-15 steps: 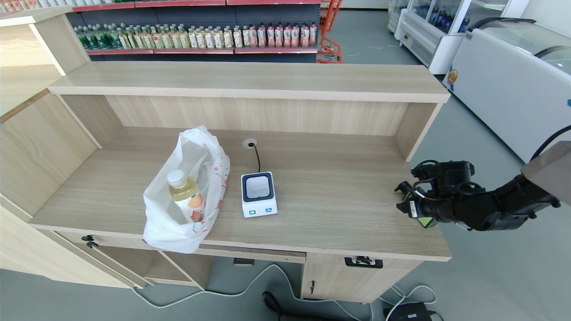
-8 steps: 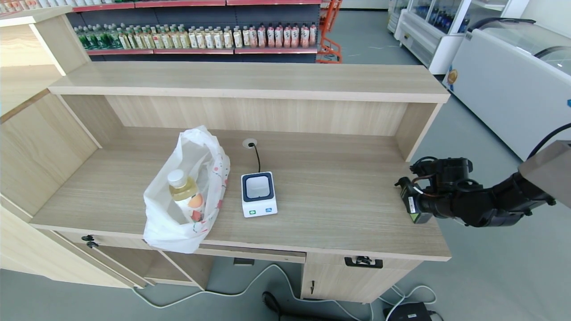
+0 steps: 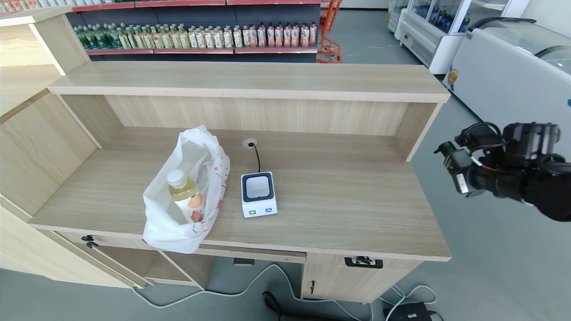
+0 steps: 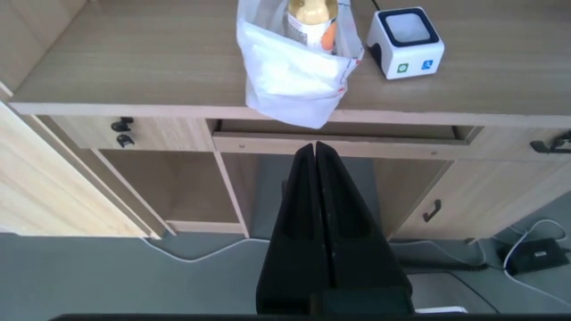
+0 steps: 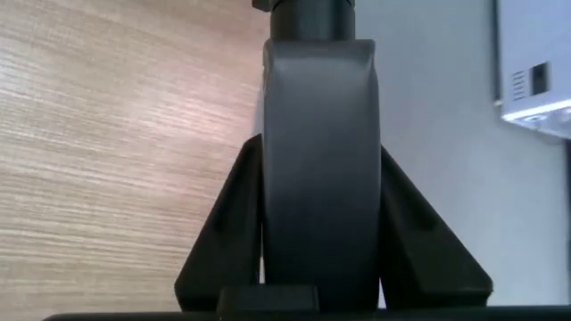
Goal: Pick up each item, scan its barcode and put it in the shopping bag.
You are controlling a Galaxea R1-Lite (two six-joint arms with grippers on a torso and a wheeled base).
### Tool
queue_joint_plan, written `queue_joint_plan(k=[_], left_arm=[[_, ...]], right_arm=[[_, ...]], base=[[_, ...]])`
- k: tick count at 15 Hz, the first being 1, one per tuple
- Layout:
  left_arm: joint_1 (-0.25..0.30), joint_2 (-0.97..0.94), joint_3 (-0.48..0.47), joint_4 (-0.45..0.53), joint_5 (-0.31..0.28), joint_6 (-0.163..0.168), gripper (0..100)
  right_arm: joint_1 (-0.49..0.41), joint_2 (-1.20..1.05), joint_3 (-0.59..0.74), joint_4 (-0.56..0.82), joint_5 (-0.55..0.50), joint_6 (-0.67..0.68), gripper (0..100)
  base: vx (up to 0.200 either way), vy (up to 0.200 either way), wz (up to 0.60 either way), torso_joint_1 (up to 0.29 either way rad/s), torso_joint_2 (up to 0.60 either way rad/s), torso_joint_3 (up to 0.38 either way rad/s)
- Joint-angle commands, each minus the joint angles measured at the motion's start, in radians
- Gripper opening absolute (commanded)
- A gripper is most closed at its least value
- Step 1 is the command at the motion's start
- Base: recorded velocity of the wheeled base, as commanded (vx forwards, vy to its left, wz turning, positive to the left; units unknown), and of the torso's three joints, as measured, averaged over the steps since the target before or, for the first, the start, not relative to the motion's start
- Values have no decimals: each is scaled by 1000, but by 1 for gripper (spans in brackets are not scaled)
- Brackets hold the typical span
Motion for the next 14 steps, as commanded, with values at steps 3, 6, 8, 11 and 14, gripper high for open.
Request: queue_joint_plan(k=[3, 6, 8, 11, 14], left_arm=[[0, 1, 0, 0, 0, 0, 0], [0, 1, 0, 0, 0, 0, 0], [0, 1, 0, 0, 0, 0, 0], [0, 1, 0, 0, 0, 0, 0], [0, 1, 0, 0, 0, 0, 0]], right_arm=[[-22, -454, 297, -339, 78, -452, 0], [236, -568, 380, -427, 457, -899, 0], [357, -585, 378, -430, 532, -1155, 0], [591, -585, 399, -425, 644, -1735, 0], [776, -497, 380, -431, 771, -1996, 0]], base=[[0, 0, 0, 0, 0, 0], [0, 0, 0, 0, 0, 0], [0, 0, 0, 0, 0, 0], [0, 0, 0, 0, 0, 0], [0, 0, 0, 0, 0, 0]])
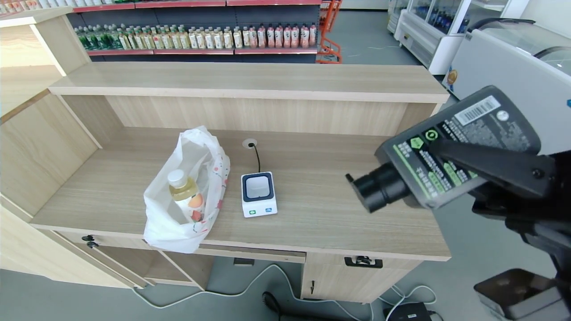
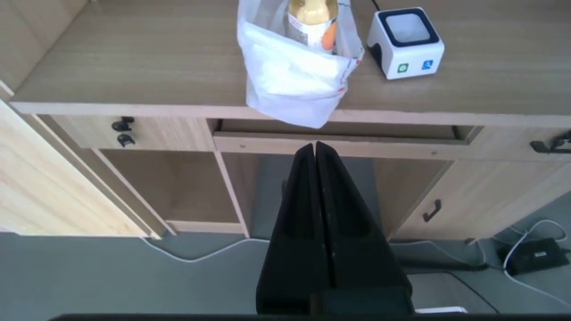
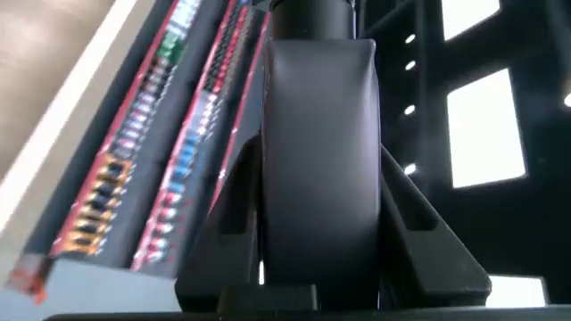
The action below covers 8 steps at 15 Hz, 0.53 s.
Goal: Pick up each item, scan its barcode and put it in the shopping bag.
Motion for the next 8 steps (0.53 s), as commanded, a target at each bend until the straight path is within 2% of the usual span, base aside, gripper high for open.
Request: queue_joint_plan(k=[1, 4, 8], left_arm=[[0, 1, 0, 0, 0, 0, 0], [0, 1, 0, 0, 0, 0, 0], [0, 1, 0, 0, 0, 0, 0]], right_arm=[[183, 107, -27, -2, 105, -134, 0], [314, 109, -39, 5, 145, -232, 0], [340, 92, -36, 10, 161, -245, 0]], base=[[0, 0, 0, 0, 0, 0], [0, 0, 0, 0, 0, 0], [0, 0, 0, 0, 0, 0]])
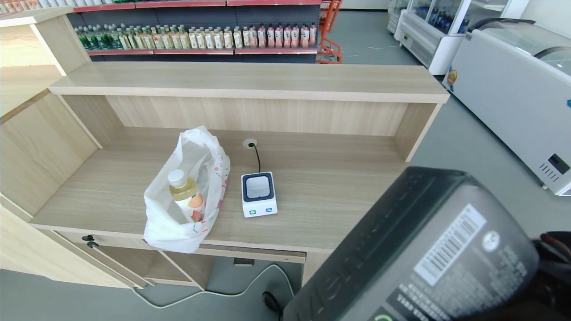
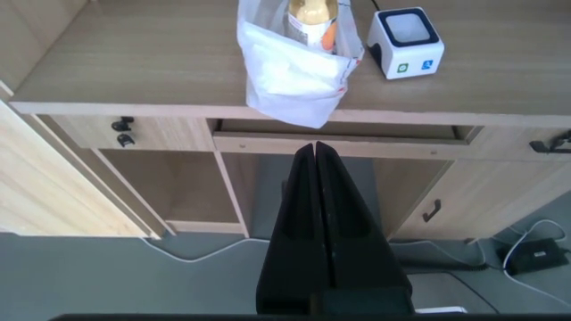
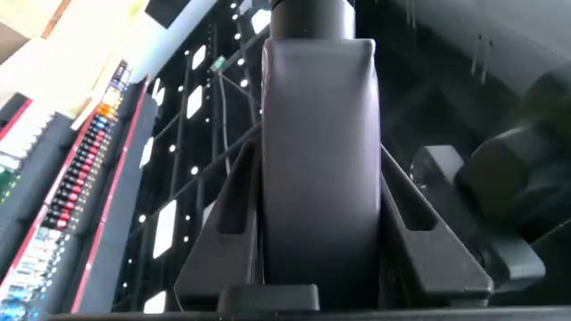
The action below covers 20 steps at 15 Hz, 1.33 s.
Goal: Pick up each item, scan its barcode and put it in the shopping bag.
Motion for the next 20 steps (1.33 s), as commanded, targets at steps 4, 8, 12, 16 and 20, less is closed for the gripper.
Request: queue_joint_plan(k=[4, 8, 12, 16, 20], left_arm=[[0, 1, 0, 0, 0, 0, 0], [0, 1, 0, 0, 0, 0, 0], [0, 1, 0, 0, 0, 0, 0], [0, 1, 0, 0, 0, 0, 0], [0, 1, 0, 0, 0, 0, 0]], right_arm=[[6, -38, 7, 101, 19, -3, 0], [-16, -44, 7, 110, 50, -9, 0], [-22, -78, 6, 127, 58, -8, 0], [-28, -66, 1, 142, 91, -11, 0], [-34, -77, -118, 132, 10, 250, 0]], base=[[0, 0, 0, 0, 0, 0], [0, 0, 0, 0, 0, 0], [0, 0, 0, 0, 0, 0], [0, 0, 0, 0, 0, 0], [0, 0, 0, 0, 0, 0]])
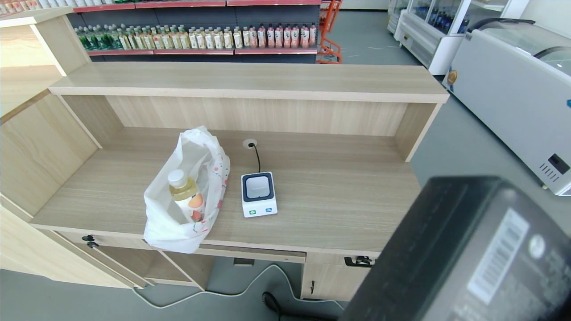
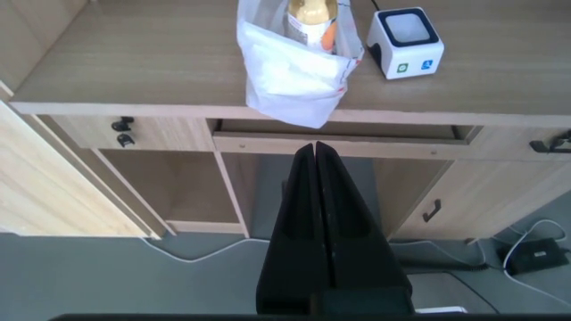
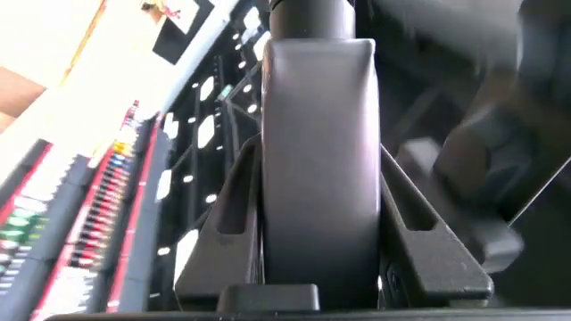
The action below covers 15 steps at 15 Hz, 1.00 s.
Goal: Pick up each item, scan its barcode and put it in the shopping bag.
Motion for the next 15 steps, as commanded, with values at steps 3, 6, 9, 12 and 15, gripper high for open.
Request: queue_joint_plan(k=[3, 6, 9, 12, 15], left_arm=[[0, 1, 0, 0, 0, 0, 0], [0, 1, 0, 0, 0, 0, 0], [0, 1, 0, 0, 0, 0, 0], [0, 1, 0, 0, 0, 0, 0], [0, 1, 0, 0, 0, 0, 0]], right_arm=[[-136, -94, -127, -35, -537, 450, 0], [-175, -137, -54, -68, -1079, 963, 0], [-458, -278, 23, 17, -1204, 1071, 0], [-658, -350, -35, 555, -1056, 1577, 0], [-730, -315, -109, 910, -816, 2111, 0]], base=[[0, 0, 0, 0, 0, 0], [0, 0, 0, 0, 0, 0], [0, 0, 0, 0, 0, 0], [0, 0, 0, 0, 0, 0], [0, 0, 0, 0, 0, 0]])
